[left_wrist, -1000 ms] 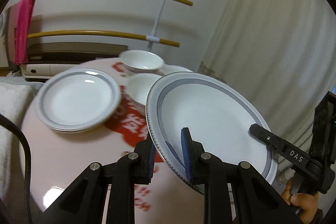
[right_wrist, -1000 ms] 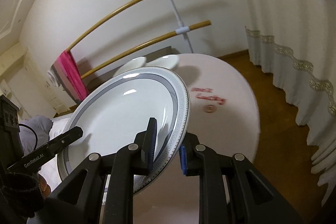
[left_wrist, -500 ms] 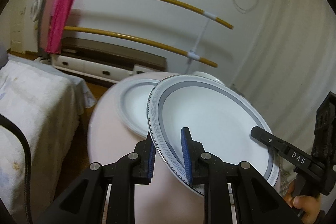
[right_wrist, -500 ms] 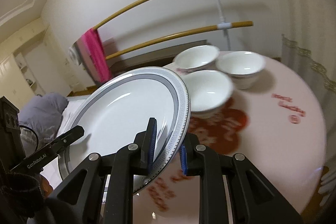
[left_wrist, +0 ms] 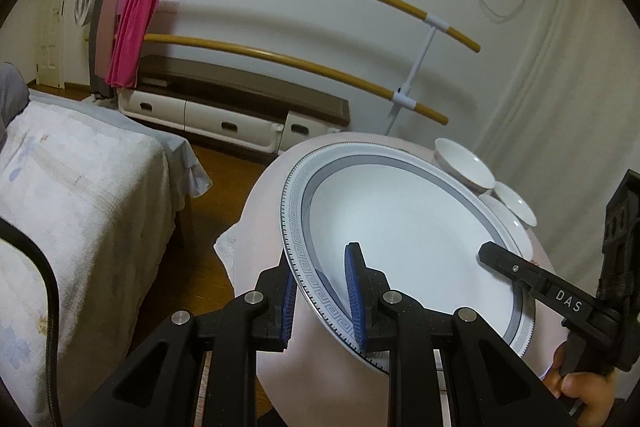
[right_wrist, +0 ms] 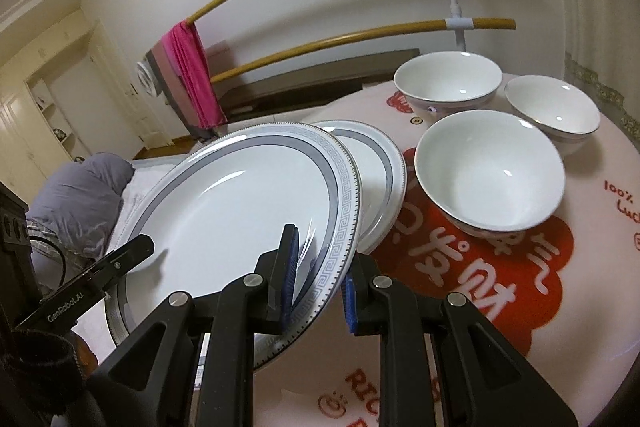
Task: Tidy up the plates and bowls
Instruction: 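Lower the held grey-rimmed plate with both grippers onto the stacked plates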
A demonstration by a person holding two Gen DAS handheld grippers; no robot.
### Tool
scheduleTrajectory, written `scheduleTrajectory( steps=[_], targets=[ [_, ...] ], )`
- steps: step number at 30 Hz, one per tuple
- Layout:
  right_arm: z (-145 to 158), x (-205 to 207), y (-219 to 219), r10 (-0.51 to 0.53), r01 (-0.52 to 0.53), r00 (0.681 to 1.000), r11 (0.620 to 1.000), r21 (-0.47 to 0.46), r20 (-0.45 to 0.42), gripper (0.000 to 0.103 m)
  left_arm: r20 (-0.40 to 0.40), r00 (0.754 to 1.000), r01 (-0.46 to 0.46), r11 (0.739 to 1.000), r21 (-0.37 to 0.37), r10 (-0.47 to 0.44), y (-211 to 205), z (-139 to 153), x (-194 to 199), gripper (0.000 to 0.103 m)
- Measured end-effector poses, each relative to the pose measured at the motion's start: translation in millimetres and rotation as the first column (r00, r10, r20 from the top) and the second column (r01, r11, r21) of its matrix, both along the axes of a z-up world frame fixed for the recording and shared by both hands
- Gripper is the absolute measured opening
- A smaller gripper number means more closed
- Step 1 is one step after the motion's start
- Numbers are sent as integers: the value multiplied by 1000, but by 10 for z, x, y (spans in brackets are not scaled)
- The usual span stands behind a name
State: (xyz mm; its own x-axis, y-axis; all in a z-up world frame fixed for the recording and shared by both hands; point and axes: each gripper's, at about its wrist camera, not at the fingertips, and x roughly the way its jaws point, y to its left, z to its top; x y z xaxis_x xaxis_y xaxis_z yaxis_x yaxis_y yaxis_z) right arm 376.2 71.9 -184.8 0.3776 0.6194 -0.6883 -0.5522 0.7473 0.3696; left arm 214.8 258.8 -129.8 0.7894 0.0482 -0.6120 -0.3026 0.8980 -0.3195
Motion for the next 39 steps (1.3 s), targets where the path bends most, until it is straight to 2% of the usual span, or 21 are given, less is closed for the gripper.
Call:
scheduleTrajectory(
  steps=[10,17,26,39],
  targets=[
    [-149,208,127,-45,44,999,998,-45,-22,19,-37,999,37,999,-5,-37,265,-178,753,19],
    [-206,273,168,-89,87,996,992,-89,-10,20,-68,996,54,998,-12,-55,347,-302,1081,19],
    [-234,297,259,-115,117,993,984,-138,21,22,-79,996,47,999,-22,-49,450,-395,1308,20],
    [-281,322,400,-142,144,990,973,-179,26,25,-80,996,39,999,-23,-41,524,-450,1364,20]
  ],
)
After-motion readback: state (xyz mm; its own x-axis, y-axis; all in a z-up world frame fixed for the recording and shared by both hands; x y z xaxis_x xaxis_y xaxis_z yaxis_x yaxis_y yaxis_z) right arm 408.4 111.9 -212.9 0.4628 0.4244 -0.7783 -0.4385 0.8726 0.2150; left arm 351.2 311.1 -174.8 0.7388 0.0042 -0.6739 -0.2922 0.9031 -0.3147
